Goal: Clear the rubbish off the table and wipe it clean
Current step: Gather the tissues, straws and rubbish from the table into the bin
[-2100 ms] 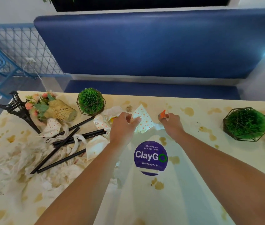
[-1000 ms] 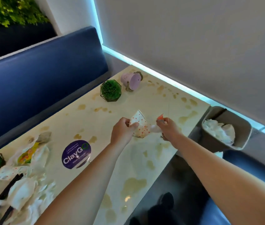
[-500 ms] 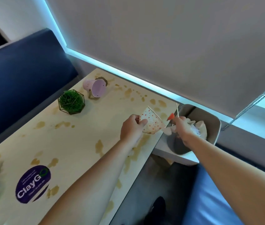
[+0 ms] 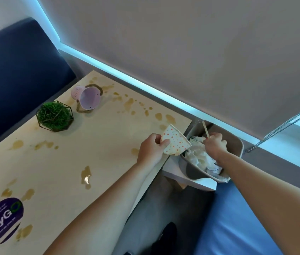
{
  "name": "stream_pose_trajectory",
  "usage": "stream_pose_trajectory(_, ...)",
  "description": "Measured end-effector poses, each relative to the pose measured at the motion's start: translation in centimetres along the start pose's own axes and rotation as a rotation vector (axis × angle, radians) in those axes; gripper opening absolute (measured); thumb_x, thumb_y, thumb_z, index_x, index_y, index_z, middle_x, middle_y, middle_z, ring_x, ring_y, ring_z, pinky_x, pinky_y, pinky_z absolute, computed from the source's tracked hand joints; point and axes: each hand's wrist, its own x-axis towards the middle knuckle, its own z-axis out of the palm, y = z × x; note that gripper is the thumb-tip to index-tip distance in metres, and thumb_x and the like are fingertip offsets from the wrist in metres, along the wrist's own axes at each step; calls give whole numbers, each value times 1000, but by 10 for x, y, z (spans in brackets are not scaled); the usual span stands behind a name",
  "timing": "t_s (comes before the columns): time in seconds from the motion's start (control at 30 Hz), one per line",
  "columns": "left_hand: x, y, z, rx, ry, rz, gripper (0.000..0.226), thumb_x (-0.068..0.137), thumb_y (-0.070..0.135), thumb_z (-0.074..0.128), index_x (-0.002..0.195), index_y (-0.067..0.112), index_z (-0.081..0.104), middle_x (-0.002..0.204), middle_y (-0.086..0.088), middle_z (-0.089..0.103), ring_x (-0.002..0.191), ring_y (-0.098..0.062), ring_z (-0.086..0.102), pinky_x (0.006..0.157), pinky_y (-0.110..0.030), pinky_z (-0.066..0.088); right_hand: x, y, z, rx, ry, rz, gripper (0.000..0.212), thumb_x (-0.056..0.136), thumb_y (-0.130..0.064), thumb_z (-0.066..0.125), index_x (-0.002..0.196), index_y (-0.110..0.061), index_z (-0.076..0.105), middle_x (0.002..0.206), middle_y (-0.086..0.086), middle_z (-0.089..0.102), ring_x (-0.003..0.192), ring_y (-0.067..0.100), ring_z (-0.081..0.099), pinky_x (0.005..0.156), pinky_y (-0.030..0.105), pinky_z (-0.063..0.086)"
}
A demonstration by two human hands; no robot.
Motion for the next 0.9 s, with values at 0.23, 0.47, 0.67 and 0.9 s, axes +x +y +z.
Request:
stream_pose_trajectory(0.23, 8, 6, 16, 16, 4, 24, 30, 92, 33, 65, 112, 10, 63, 112, -1, 69, 91, -12, 61, 65, -18, 43, 9, 17, 0, -308, -74, 3, 65, 95, -33, 50, 152, -21, 20, 151, 15, 25, 137, 35, 25, 112, 41, 24)
stream_pose_trajectory(0.47, 9, 13, 31, 38, -20, 9, 34, 92, 34, 65, 118, 11, 60, 117, -1, 67, 94, -12, 60, 64, -12, 40, -25, 4, -6, 317, -243, -205, 49, 97, -55, 40, 125, -18, 56, 119, -1, 60, 112, 16, 53, 102, 40, 42)
stream_pose_trajectory(0.67, 8, 23, 49, 28, -51, -21, 35, 93, 32, 63, 123, 16, 55, 117, 3, 64, 103, -18, 63, 60, -11, 40, -29, 8, -14, 259, -315, -294, 31, 94, -24, 61, 124, -15, 60, 112, 2, 67, 99, 15, 64, 76, 29, 55)
stream_pose_trajectory(0.9, 4, 23, 56, 29, -62, -8, 25, 94, 25, 56, 119, 26, 56, 101, 9, 65, 91, -13, 59, 65, -21, 38, -3, 34, -29, 269, -132, -123, 38, 102, -16, 40, 140, -16, 44, 130, 7, 57, 107, 21, 55, 76, 29, 44)
